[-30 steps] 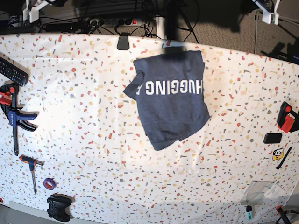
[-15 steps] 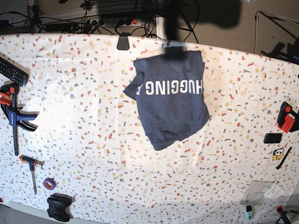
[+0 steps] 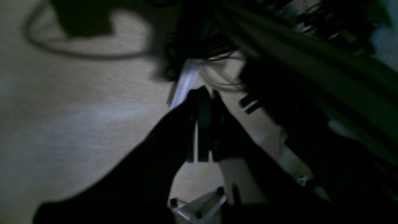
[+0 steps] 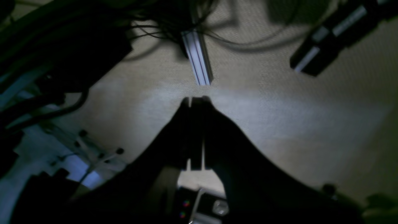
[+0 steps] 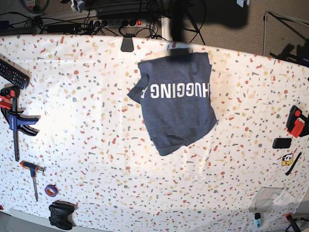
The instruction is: Fold the T-shirt properly
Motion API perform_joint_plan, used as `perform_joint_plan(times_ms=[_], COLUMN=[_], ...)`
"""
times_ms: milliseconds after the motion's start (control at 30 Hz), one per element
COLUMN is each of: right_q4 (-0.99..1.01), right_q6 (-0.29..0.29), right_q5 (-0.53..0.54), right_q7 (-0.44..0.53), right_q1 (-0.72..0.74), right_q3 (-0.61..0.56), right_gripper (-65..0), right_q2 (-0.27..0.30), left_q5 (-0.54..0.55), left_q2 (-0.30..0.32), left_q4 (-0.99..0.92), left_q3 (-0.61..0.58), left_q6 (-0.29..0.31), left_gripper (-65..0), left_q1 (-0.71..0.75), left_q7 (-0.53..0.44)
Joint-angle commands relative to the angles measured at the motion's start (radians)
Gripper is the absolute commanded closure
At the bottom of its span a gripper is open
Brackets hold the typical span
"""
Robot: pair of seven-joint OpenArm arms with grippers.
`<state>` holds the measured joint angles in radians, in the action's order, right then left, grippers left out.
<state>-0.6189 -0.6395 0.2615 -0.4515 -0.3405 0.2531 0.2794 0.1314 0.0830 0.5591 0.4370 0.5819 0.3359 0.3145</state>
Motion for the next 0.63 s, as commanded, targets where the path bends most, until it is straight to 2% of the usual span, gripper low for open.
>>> perform_joint_plan(times_ms=[0,67,133,200,600], right_q4=[-0.003,-0.003,-0.003,-0.003,-0.003], right_q6=[-0.003,0.035,0.076,0.091,0.093], right_q5=[0.01,0.03,0.03,0.03,0.029], right_q7=[0.018,0.058,0.087,0.098,0.104], right_q1=[0.0,0.003,0.006,0.008,0.013], right_q3=[-0.02,-0.064,-0.1,-0.13,-0.165], right_gripper=[0.0,0.0,0.0,0.0,0.0], right_q2=[0.011,0.011,0.011,0.011,0.009], left_q5=[-0.001,-0.001,-0.001,-0.001,-0.027], left_q2=[-0.002,-0.018,-0.031,-0.036,-0.038], left_q4=[0.003,0.003,0.003,0.003,0.003], left_q3=[0.001,0.001,0.001,0.001,0.001], left_q6=[0.009,0.007,-0.025,-0.065,-0.077], left_gripper=[0.0,0.0,0.0,0.0,0.0], left_q1=[0.008,0.005,0.004,0.004,0.008], left_q7=[-0.002,-0.014,-0.036,-0.056,-0.051])
